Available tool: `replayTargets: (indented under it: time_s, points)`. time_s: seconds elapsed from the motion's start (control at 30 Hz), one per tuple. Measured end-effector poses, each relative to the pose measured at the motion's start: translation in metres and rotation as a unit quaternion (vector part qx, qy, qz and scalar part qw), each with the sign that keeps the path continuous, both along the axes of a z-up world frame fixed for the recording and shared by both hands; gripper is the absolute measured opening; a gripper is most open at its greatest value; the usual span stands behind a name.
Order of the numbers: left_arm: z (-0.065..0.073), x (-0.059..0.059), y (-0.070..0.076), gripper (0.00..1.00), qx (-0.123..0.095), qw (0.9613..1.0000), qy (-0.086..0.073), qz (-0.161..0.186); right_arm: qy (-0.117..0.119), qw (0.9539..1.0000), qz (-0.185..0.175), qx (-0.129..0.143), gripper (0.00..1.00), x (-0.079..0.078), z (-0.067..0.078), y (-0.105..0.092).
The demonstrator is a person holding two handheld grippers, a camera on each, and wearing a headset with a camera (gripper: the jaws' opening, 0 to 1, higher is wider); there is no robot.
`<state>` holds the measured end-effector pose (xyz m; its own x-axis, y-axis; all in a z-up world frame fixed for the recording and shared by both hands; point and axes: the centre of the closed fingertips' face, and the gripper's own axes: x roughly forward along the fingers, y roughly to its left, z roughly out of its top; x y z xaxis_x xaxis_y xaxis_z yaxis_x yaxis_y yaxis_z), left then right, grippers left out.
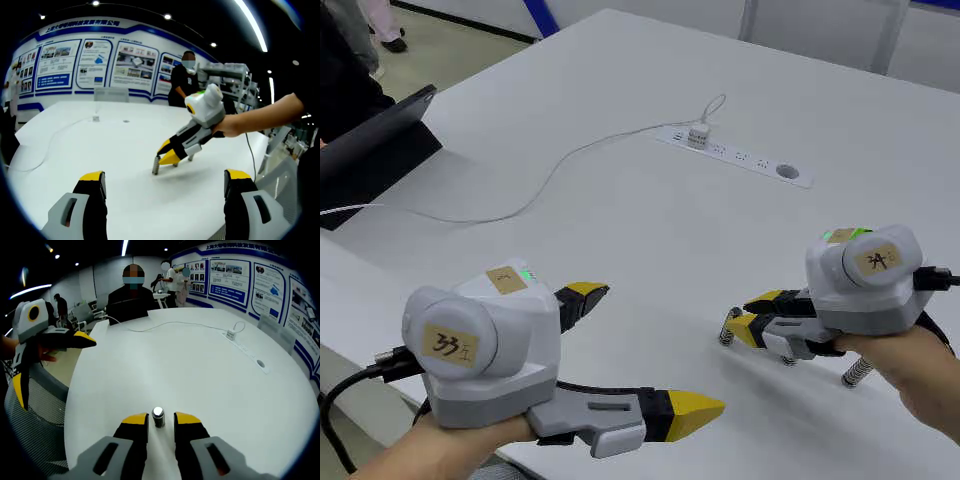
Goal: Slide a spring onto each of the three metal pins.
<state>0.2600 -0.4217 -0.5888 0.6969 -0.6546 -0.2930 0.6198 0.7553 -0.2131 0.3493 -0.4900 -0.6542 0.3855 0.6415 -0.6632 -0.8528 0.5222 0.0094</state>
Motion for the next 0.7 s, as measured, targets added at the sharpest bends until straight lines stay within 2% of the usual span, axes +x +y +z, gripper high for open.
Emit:
replayTargets:
  time_s: [0.17, 0.27, 0.33, 0.47, 0.63, 0.67, 0.7]
  points:
    - [0.0, 0.002, 0.002, 1.0, 0.002, 1.0, -0.002, 0.006, -0.036, 0.9984, -0.01, 0.042, 0.23, -0.004, 0.019, -0.006]
    - [0.0, 0.003, 0.003, 1.0, 0.001, 1.0, -0.002, 0.01, -0.05, 0.997, -0.019, 0.055, 0.24, -0.009, 0.028, -0.013]
    - [0.0, 0.003, 0.004, 1.0, 0.004, 0.9999, -0.002, 0.011, -0.056, 0.9961, -0.024, 0.063, 0.25, -0.012, 0.031, -0.018]
    - [-0.001, 0.003, 0.003, 1.0, 0.01, 0.9999, -0.004, 0.009, -0.078, 0.9945, -0.039, 0.058, 0.3, -0.016, 0.033, -0.035]
    - [-0.004, 0.002, 0.003, 1.0, 0.022, 0.9997, -0.005, 0.006, -0.096, 0.9886, -0.088, 0.076, 0.36, -0.016, 0.041, -0.063]
    - [-0.004, 0.002, 0.003, 1.0, 0.022, 0.9997, -0.004, 0.006, -0.097, 0.9872, -0.096, 0.082, 0.39, -0.017, 0.044, -0.067]
    - [-0.004, 0.002, 0.003, 1.0, 0.02, 0.9998, -0.003, 0.007, -0.097, 0.9836, -0.114, 0.101, 0.42, -0.018, 0.049, -0.072]
